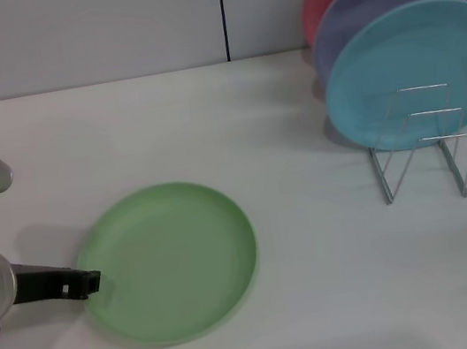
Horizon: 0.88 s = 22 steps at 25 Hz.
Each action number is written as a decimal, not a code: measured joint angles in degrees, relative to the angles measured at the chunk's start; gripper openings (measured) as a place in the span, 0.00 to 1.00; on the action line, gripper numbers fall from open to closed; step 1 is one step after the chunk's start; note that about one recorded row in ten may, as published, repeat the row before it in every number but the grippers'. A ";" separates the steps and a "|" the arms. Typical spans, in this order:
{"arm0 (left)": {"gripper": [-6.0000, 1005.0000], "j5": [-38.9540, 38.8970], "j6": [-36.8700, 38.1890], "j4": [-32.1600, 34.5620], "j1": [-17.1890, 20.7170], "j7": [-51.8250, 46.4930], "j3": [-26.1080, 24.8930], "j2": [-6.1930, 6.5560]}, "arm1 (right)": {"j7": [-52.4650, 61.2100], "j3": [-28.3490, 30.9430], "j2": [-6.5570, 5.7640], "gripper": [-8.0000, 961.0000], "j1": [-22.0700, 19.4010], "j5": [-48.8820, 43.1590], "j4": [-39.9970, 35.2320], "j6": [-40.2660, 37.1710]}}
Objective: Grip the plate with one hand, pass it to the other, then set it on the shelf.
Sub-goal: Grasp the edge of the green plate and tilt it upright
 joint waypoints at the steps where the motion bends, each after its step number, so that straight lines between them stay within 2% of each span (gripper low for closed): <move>1: 0.39 0.00 0.00 0.00 0.00 0.00 0.00 0.00 | 0.00 0.00 0.00 0.85 0.00 0.00 0.00 0.00; 6: 0.39 0.00 0.00 1.01 -0.46 0.00 -0.05 0.00 | 0.00 0.00 0.00 0.85 0.00 0.00 0.01 0.01; 22: 0.27 0.10 -0.83 1.97 -1.20 0.46 -0.26 0.16 | 0.00 0.00 0.00 0.85 0.00 0.00 0.08 -0.20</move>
